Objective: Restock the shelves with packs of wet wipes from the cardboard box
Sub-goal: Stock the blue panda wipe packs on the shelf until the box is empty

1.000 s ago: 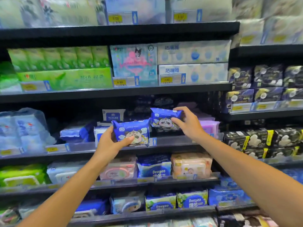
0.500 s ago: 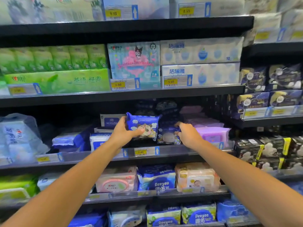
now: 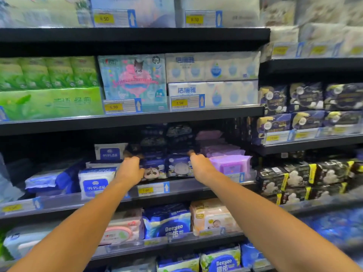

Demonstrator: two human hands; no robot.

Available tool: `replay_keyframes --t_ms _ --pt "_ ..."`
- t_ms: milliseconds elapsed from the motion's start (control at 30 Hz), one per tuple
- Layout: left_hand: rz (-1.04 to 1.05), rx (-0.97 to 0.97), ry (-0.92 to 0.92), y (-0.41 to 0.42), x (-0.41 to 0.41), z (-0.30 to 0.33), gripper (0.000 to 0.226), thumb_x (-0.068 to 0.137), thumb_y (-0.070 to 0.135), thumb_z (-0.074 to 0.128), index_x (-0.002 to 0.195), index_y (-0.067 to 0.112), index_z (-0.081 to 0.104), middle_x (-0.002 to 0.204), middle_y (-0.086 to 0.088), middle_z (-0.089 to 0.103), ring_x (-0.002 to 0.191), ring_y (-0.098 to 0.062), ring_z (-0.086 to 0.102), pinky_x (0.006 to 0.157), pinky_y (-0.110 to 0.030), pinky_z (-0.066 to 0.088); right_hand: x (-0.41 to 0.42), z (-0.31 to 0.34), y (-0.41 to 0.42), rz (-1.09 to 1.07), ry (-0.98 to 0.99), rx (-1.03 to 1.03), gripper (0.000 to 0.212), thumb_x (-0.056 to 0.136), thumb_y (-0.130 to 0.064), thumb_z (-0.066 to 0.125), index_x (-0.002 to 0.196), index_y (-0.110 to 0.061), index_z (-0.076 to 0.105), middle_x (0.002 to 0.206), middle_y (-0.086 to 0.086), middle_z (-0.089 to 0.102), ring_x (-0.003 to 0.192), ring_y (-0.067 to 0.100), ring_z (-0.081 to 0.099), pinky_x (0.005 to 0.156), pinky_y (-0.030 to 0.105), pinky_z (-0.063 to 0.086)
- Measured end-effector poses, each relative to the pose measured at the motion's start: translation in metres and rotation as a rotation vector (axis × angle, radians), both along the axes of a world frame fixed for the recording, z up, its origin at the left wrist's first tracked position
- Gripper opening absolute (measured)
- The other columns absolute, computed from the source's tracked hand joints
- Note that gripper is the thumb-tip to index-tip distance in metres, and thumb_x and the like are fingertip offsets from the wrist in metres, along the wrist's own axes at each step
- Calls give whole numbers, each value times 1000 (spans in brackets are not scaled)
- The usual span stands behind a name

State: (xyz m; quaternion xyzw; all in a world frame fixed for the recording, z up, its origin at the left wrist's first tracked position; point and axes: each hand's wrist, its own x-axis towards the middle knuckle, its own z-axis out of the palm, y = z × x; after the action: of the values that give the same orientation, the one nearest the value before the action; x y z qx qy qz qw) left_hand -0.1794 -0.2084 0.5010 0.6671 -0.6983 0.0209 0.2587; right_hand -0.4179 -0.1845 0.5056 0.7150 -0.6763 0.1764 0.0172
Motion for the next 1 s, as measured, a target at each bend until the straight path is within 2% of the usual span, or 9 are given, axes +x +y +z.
replay_keyframes --t_ms 133,233,333,433,633,700,800,900,1000 --pt "56 -39 -98 14 -8 3 44 95 32 63 134 13 51 121 -16 54 106 -33 60 84 -41 51 3 1 -1 13 -33 59 80 94 7 50 159 -15 7 137 26 48 120 43 53 90 46 47" --pt "-11 -167 -125 23 -6 2 52 94 39 64 140 21 47 135 -11 48 121 -31 51 90 -43 52 2 2 7 58 -92 45 81 100 -9 51 159 -20 -3 142 28 43 118 42 54 93 45 49" --pt "-141 -288 -125 29 3 -4 45 92 40 64 132 21 56 129 -3 55 120 -26 51 89 -41 51 -5 -1 24 113 -156 -22 69 104 -27 48 159 -21 8 154 21 30 127 39 49 98 44 46" --pt "-247 -286 -138 43 13 -18 43 93 39 63 131 21 59 130 1 56 125 -21 48 99 -39 47 -10 -10 45 174 -126 -115 58 103 -38 47 154 -20 26 159 9 26 127 31 51 100 43 46" --pt "-370 -276 -45 92 34 -39 48 96 38 60 140 22 52 144 5 49 135 -13 39 112 -29 33 -10 -49 86 361 -47 -338 55 99 -44 53 149 -25 40 155 -4 39 145 19 33 118 42 33" --pt "-400 -299 -77 113 42 -47 46 97 36 59 140 19 53 145 5 49 135 -12 39 113 -27 29 -7 -62 100 390 -50 -306 56 100 -45 51 151 -25 40 158 -6 35 148 17 27 121 42 28" --pt "-436 -323 -207 143 57 -63 50 97 44 47 139 17 56 147 3 50 137 -17 43 116 -34 33 -4 -84 119 418 -37 -239 59 100 -52 45 152 -26 38 161 -7 29 152 16 17 124 40 21" --pt "-463 -261 -252 170 74 -90 51 97 46 45 137 17 57 148 1 51 138 -22 44 116 -42 36 2 -112 140 488 -34 -171 69 94 -68 31 151 -30 40 161 -9 28 152 15 17 123 39 20" --pt "-492 -212 -306 194 85 -124 50 98 44 48 137 14 57 145 -3 53 136 -28 46 113 -45 37 11 -145 162 536 -47 -103 69 96 -68 31 149 -27 44 160 -6 32 150 19 22 122 41 22"
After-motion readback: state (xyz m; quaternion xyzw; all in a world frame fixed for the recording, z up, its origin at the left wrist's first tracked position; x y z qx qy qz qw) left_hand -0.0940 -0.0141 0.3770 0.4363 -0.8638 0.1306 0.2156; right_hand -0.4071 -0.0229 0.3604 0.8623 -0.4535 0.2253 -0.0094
